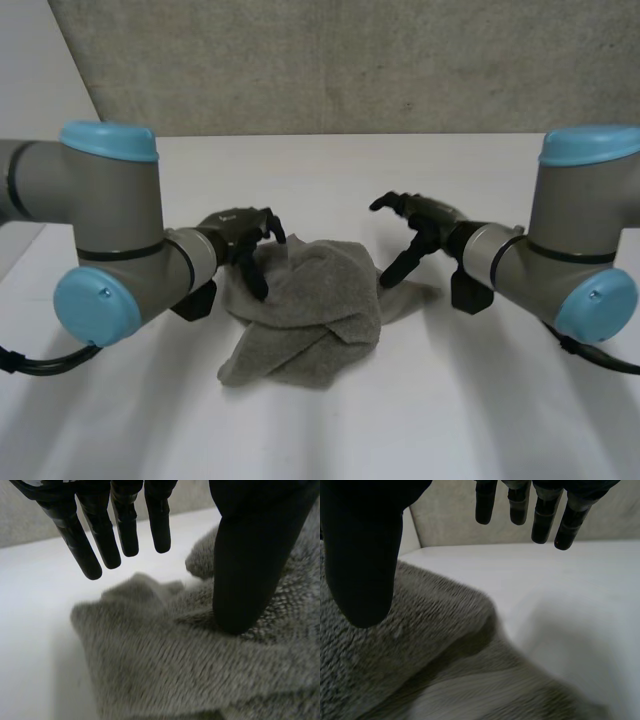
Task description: Fold the towel.
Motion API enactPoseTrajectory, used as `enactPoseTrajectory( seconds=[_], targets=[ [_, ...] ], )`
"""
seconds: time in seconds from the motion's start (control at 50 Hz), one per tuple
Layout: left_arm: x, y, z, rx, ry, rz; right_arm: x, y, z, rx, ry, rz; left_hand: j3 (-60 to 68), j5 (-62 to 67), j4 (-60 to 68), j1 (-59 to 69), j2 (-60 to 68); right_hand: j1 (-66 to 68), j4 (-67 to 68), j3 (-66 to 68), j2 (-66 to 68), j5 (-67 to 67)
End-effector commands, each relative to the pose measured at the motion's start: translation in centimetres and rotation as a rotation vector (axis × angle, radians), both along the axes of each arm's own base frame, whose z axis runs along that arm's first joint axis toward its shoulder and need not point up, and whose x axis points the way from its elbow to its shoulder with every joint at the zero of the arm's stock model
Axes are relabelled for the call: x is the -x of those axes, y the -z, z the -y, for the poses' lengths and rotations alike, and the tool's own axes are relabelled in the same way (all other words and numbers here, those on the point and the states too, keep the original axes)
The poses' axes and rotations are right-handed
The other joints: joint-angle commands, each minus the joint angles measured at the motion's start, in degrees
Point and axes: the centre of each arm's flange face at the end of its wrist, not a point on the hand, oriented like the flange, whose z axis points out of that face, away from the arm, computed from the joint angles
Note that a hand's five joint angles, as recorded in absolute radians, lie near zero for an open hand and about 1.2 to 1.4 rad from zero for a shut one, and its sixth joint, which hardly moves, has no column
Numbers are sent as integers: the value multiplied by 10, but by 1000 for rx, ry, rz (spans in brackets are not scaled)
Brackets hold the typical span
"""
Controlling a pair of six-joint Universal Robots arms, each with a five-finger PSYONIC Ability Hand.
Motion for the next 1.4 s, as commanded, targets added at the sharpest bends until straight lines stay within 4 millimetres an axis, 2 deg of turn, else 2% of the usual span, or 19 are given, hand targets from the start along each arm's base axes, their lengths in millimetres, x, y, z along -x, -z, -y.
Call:
enactPoseTrajectory(
  seconds=[0.02,0.14,0.18,0.26,0.36,0.4,0.42,0.44,0.46,0.48,0.5,0.56,0.62,0.74,0.78,0.88,1.04,1.26,1.4],
  targets=[
    [-2,17,0,-12,11,64,-19,36,-8,-98,-56,16,43,44,44,44,43,3,22,20,21,-4],
    [-10,19,5,27,-50,150,-31,50,-17,-115,-94,-4,346,346,347,347,346,140,159,157,157,132],
    [-11,20,5,39,-55,172,-37,50,-19,-94,-104,-4,435,436,436,436,435,504,523,522,522,497],
    [-7,18,13,100,-42,201,-41,39,-10,-31,-94,17,541,541,541,542,541,670,690,688,688,663],
    [3,-16,35,273,-65,133,-46,-11,10,176,-60,61,541,541,541,542,541,670,690,688,688,663],
    [6,-36,43,348,-85,91,-45,-60,24,414,-5,74,541,541,541,542,541,670,690,688,688,663],
    [8,-61,50,429,-113,42,-45,-60,24,415,-4,74,541,541,541,542,541,670,690,688,688,663],
    [9,-87,55,509,-148,-15,-43,-85,30,562,41,78,541,541,541,542,541,670,690,688,688,663],
    [9,-87,55,510,-148,-16,-42,-110,32,711,88,88,541,541,541,542,541,670,690,688,688,663],
    [8,-112,57,574,-190,-85,-42,-111,32,713,89,88,541,541,541,542,541,670,690,688,688,663],
    [6,-133,56,613,-227,-167,-39,-133,31,855,132,95,541,541,541,542,541,670,690,688,688,663],
    [2,-147,53,622,-258,-252,-33,-162,23,1066,184,100,541,541,541,542,541,670,690,688,688,663],
    [-4,-160,43,584,-281,-375,-33,-158,12,1112,154,47,541,541,541,542,541,670,690,688,688,663],
    [-11,-116,15,411,-272,-334,-32,-116,-3,947,30,-104,541,541,541,542,541,670,690,688,688,663],
    [-14,-101,8,368,-267,-299,-27,-84,-19,798,-59,-246,541,541,541,542,541,670,690,688,688,663],
    [-18,-48,-15,209,-201,-217,-21,-50,-51,648,-189,-428,427,428,428,428,427,670,690,688,688,663],
    [-14,-13,-21,138,-132,-207,-4,-60,-74,630,-197,-460,124,125,125,125,124,670,690,688,688,663],
    [-1,-1,-11,178,-74,-250,19,-70,-122,627,-232,-474,57,57,57,57,57,670,690,688,688,663],
    [33,15,-13,180,116,-312,32,-67,-140,651,-252,-530,65,66,66,66,65,670,690,688,688,663]
  ],
)
